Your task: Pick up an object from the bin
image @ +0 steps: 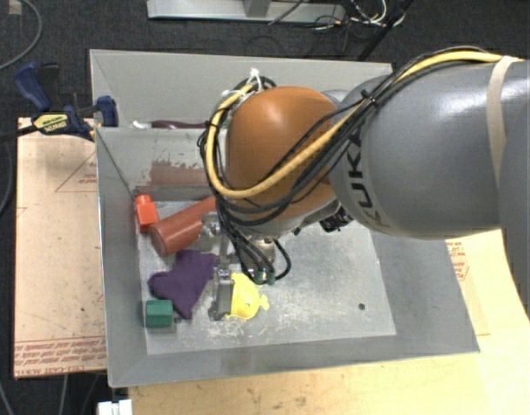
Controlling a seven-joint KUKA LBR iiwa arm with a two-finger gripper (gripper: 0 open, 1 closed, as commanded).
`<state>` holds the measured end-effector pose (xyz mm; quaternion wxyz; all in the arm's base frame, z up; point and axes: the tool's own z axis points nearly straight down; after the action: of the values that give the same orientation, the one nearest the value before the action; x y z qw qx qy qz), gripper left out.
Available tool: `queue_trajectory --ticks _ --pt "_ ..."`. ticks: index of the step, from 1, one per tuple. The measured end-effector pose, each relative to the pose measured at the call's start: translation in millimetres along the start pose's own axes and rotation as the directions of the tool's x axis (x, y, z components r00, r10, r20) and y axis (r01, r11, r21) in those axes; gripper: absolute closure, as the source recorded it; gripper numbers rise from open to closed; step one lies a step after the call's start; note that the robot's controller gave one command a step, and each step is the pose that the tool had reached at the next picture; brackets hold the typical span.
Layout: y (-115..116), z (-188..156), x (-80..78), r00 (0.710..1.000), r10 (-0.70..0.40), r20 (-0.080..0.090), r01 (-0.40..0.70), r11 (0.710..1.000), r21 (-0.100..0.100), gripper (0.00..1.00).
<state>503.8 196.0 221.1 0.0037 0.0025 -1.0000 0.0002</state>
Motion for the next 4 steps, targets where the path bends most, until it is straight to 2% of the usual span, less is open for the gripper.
queue_trajectory --ticks 1,2,3,4 --pt "-1.2 -4.4 -1.9 1.0 0.004 0.008 -0.004 1.0 -0.002 0.0" --pt "10.6 53.2 6.2 1.0 -0.023 0.01 0.023 1.0 -0.003 0.0" --pt "16.3 95.3 12.8 0.999 -0.037 0.001 0.037 0.999 0.0 0.0" --pt "53.8 89.1 1.4 1.0 -0.027 0.011 0.027 1.0 -0.005 0.0"
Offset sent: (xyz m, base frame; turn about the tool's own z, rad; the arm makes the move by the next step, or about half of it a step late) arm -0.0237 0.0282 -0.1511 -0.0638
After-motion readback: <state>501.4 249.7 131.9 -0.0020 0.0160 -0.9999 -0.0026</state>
